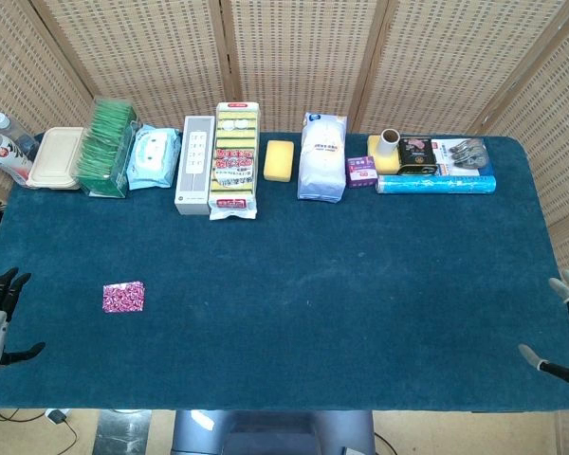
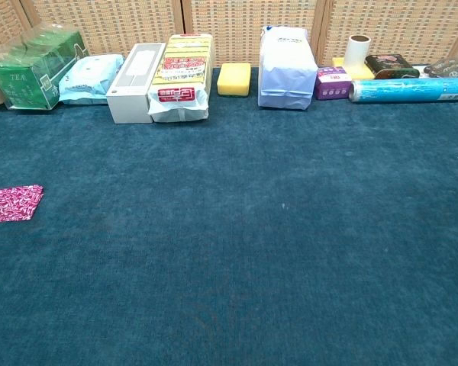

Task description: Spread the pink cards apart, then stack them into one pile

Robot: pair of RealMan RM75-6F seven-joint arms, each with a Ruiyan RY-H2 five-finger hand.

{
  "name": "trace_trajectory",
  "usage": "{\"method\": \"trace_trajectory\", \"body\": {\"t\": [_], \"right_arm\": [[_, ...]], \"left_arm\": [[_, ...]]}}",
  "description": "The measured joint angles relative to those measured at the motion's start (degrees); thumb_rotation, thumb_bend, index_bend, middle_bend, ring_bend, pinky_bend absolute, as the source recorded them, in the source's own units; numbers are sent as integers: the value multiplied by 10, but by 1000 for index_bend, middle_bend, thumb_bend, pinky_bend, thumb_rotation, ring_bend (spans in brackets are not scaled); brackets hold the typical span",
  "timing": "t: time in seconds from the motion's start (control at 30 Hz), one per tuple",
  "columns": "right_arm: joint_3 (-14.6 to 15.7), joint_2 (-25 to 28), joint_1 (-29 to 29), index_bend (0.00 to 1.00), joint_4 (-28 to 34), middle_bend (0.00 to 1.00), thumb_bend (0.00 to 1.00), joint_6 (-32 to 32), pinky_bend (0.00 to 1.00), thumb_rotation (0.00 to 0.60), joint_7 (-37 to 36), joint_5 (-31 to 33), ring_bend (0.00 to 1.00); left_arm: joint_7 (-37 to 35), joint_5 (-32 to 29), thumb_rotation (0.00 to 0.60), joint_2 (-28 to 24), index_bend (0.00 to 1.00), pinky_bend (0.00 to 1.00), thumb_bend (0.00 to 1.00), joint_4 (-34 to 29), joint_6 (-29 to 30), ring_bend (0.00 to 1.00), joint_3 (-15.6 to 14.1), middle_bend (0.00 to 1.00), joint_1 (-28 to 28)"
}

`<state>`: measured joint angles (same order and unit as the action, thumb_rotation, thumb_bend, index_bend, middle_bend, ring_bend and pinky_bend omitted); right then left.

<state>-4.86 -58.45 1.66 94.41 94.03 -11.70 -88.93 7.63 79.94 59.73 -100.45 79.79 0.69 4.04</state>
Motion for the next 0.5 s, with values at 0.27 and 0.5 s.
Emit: {"method": "trace_trajectory", "body": {"t": [0.27, 0.5], "right_arm": [[1, 2, 3, 118, 4, 67, 0, 6, 0, 600, 3, -4, 14], [3, 5, 2, 118, 2, 67, 0, 1, 0, 600, -6, -2, 14]], "left_arm": [[-17, -7, 600, -17, 0, 49, 34, -12, -73, 0, -15, 0, 22], [-82, 2, 600, -39, 0, 50, 28, -30, -198, 0, -24, 0, 82]]}}
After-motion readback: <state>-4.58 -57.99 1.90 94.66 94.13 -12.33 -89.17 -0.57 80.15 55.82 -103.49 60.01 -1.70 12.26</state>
